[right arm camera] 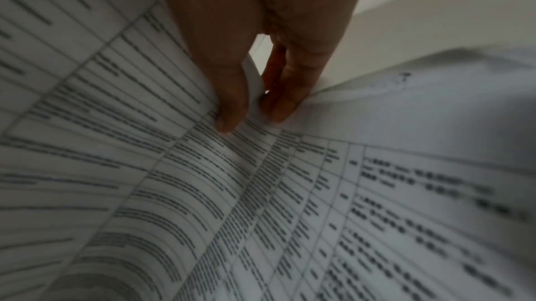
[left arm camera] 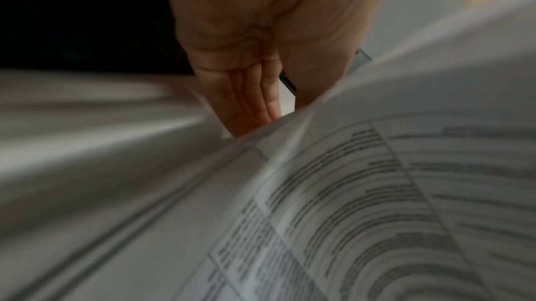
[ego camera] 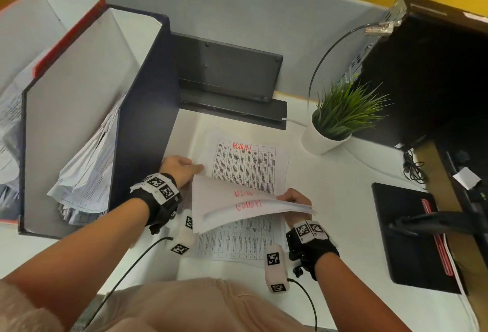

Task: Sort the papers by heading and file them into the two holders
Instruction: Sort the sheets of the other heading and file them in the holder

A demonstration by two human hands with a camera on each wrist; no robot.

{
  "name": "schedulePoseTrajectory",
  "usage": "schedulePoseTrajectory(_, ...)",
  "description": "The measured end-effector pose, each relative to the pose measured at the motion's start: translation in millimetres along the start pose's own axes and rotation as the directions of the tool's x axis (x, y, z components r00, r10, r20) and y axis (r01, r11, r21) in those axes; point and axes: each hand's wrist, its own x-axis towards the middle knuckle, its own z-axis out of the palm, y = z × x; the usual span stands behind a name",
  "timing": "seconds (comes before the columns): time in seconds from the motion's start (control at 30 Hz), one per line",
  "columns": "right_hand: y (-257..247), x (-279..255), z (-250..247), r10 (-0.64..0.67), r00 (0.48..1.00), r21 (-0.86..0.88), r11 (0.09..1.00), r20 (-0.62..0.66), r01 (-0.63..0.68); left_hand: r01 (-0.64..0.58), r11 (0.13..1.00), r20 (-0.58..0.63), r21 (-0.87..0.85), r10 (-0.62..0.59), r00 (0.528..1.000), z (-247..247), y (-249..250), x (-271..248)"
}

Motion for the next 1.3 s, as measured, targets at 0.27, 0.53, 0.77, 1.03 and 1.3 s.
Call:
schedulePoseTrajectory(0.27, -5, 0, 2, 0.006, 1.0, -0.002, 1.0, 0.03, -0.006, -0.111, 0.965, -0.041, 0.238, 0.124, 0.991, 2, 2, -9)
schedulePoseTrajectory(0.53, -13, -2, 6, 0.046, 0.998, 0.111, 0.993, 0.044, -0.051, -0.235, 0.906, 0.035, 0.351, 0.238, 0.971, -3, -3, -10)
schedulePoseTrajectory(0.77, -18, -6, 5, 0.042, 0.999, 0.14, 0.989, -0.003, -0.041, -0.424, 0.81, 0.042, 0.406, 0.447, 0.894, -4, -5, -11)
schedulePoseTrajectory(1.03, -22, 4, 7, 0.181, 0.982, -0.093, 0.978, -0.056, -0.186, -0.449, 0.885, -0.1, -0.124, 0.439, 0.893, 7, -8, -18)
schedulePoseTrajectory(1.3, -19, 0, 3, 0.007, 1.0, -0.063, 0.998, 0.014, -0.006, -0.26, 0.918, 0.066, -0.298, 0.291, 0.954, 5, 2, -26)
